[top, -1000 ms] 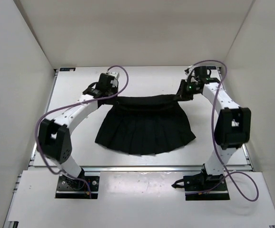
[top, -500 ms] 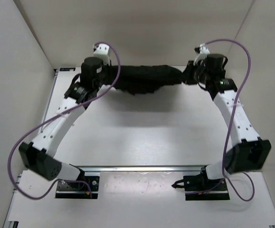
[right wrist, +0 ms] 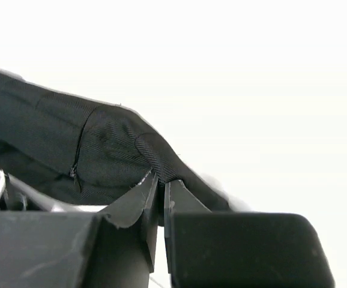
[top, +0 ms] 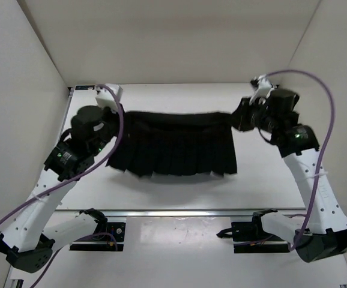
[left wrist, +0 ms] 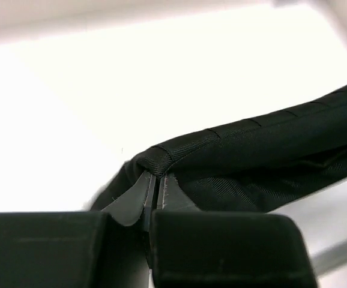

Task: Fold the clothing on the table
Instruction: Flatten the skirt out

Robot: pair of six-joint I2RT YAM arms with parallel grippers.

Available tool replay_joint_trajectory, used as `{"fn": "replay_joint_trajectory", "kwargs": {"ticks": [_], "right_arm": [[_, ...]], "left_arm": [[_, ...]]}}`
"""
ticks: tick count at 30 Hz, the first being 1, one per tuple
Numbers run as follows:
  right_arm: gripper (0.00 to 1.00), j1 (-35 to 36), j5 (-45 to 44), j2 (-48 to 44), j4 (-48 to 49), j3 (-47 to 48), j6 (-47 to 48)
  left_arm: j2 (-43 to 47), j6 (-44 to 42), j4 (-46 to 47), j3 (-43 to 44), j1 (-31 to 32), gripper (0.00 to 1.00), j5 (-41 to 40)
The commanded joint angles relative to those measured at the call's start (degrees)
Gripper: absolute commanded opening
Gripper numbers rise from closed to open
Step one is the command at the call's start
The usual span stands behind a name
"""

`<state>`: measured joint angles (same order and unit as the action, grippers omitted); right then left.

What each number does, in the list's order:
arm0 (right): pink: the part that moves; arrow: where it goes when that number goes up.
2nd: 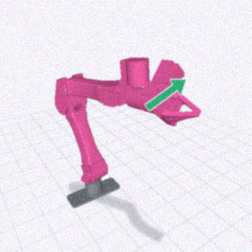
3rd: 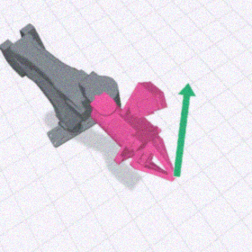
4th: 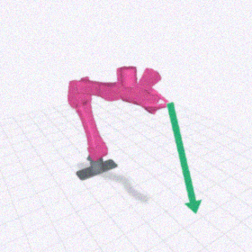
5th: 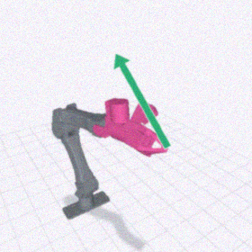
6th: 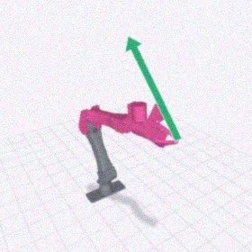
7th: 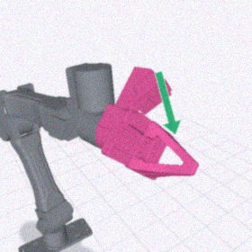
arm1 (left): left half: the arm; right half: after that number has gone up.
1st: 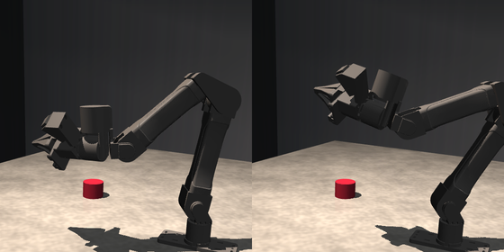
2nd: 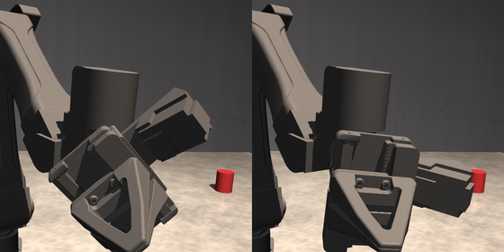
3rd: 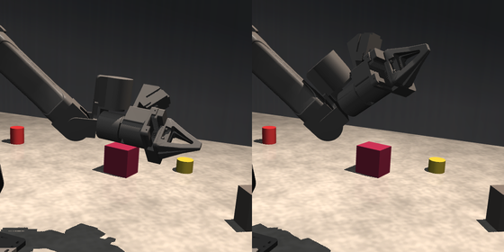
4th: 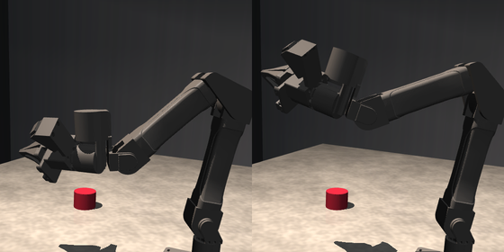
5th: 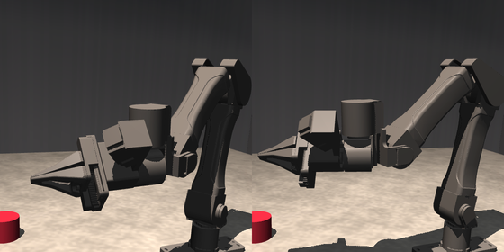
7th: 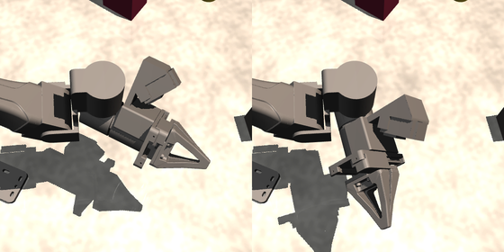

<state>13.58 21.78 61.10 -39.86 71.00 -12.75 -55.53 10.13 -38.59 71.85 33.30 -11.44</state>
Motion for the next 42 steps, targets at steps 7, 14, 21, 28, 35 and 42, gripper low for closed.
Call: {"fn": "replay_joint_trajectory", "kwargs": {"ticks": [7,14,21,28,35,42], "right_arm": [[0.0,-5.24,3.18,23.34,4.33,13.73,2.65],[0.43,-4.08,-0.16,48.54,6.73,29.49,5.72],[0.73,-7.25,1.86,61.25,3.1,53.21,3.44],[0.78,-7.26,1.16,55.1,7.86,36.26,10.55],[0.41,-6.12,4.93,50.17,16.37,19.37,10.82],[0.26,-4.44,9.15,52.88,22.01,15.13,10.38]], "left_arm": [[-14.86,3.92,10.9,4.35,-5.87,0.0,1.6],[-37.43,7.8,19.07,4.33,-12.46,0.79,9.15],[-53.28,5.69,13.36,28.34,-12.9,0.98,5.73],[-47.31,2.53,22.4,12.37,-13.17,0.98,8.01],[-41.42,4.54,28.91,-1.97,-13.0,0.7,12.31],[-44.75,11.22,34.63,-7.08,-13.35,0.08,16.01]]}}
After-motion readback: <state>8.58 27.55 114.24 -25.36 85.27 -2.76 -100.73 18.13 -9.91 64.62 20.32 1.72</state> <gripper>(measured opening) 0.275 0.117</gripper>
